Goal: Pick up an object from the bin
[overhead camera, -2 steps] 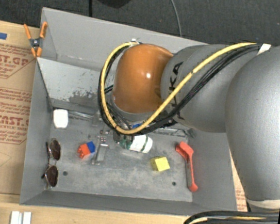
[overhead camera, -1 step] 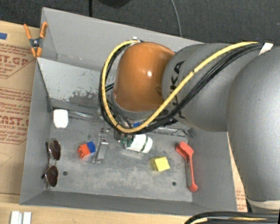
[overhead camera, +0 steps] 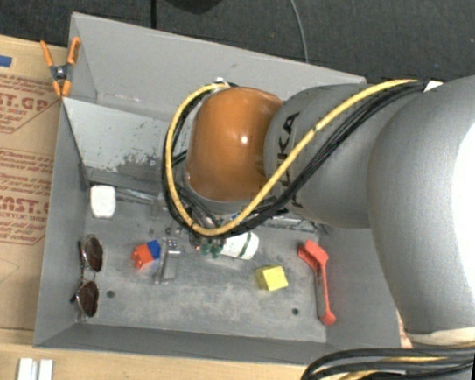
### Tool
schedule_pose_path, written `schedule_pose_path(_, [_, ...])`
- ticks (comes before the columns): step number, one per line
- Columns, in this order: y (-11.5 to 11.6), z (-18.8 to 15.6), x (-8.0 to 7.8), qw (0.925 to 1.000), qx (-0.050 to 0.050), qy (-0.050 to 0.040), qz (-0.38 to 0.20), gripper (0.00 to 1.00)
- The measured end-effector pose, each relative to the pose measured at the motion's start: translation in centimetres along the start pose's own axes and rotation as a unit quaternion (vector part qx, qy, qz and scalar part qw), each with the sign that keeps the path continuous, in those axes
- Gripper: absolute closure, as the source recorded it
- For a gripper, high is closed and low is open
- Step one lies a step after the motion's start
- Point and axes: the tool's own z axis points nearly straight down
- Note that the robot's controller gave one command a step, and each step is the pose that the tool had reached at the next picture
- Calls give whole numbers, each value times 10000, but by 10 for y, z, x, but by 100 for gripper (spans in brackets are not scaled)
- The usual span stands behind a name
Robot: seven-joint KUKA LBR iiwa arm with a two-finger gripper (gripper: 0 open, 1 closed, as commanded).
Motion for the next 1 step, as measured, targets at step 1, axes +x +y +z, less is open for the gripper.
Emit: schedule_pose_path(1, [-6, 35, 3, 9942, 0, 25, -1078, 0])
